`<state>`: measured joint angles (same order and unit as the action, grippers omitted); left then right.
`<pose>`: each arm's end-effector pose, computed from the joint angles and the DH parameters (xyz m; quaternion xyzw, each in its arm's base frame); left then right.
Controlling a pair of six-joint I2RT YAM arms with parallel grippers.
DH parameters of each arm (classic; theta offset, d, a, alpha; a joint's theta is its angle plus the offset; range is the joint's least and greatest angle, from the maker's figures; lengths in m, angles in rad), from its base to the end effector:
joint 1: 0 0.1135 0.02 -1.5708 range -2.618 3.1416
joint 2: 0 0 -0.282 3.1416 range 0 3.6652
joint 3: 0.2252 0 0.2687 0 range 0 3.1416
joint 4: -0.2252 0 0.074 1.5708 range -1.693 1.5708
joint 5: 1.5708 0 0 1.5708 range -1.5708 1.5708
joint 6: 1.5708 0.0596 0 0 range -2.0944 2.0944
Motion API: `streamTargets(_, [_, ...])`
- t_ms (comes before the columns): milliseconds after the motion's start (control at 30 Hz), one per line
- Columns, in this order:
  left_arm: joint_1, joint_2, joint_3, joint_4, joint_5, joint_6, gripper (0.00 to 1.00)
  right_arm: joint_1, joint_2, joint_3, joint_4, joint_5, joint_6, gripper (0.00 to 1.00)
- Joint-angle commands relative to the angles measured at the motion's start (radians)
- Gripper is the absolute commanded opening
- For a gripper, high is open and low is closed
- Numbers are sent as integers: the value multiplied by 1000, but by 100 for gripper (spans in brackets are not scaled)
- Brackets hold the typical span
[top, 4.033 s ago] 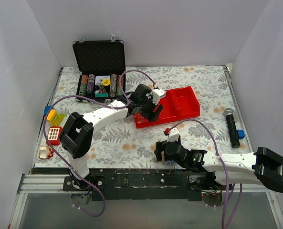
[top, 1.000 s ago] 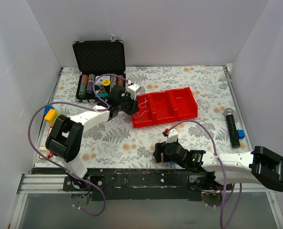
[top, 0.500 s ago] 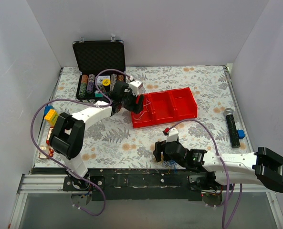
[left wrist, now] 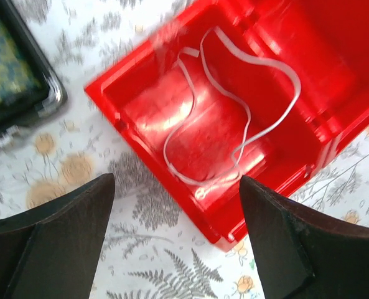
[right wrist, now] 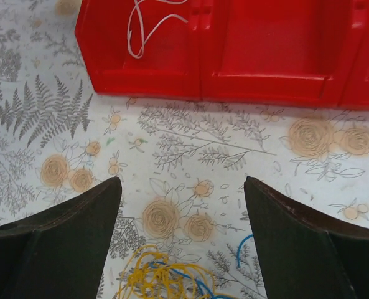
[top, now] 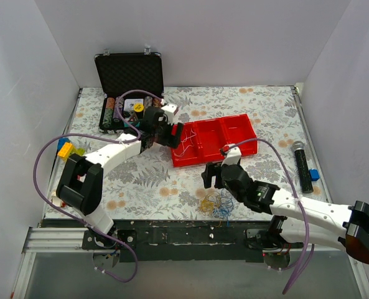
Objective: Untangle the cables
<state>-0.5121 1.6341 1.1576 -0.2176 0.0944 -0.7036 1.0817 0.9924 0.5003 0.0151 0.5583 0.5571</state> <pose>0.3464 -0.2012 0.2428 -0.0665 0.9022 -0.2772 0.3236 0.1386 0.1932 0.2216 -0.0745 0.8301 0.2046 0.5132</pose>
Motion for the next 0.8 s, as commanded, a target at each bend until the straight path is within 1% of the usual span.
streamTargets(0, [7,-13,-59,-55,-44,-48,81,-72,-44,53,-14,-3,-75,88])
streamTargets(167, [7,41,-64,-36,-35,-40,80,-144,-64,72,-63,-20,-105,88])
streamTargets(233, [9,64,-70,0,-39,-11,78,-170,-74,83,-69,-23,-120,88])
streamTargets(300, [20,88,-70,17,-41,13,68,-195,-78,98,-81,-26,-128,87])
streamTargets(367, [37,96,-71,17,-33,27,53,-212,-83,109,-95,-31,-137,86])
streamTargets(400, [43,93,-79,23,-25,33,48,-216,-86,110,-98,-31,-141,86])
streamTargets(467, [56,70,-101,30,-12,47,42,-223,-89,104,-104,-26,-145,84])
streamTargets(767, [72,-40,-193,30,5,93,40,-229,-81,11,-70,-93,-74,81])
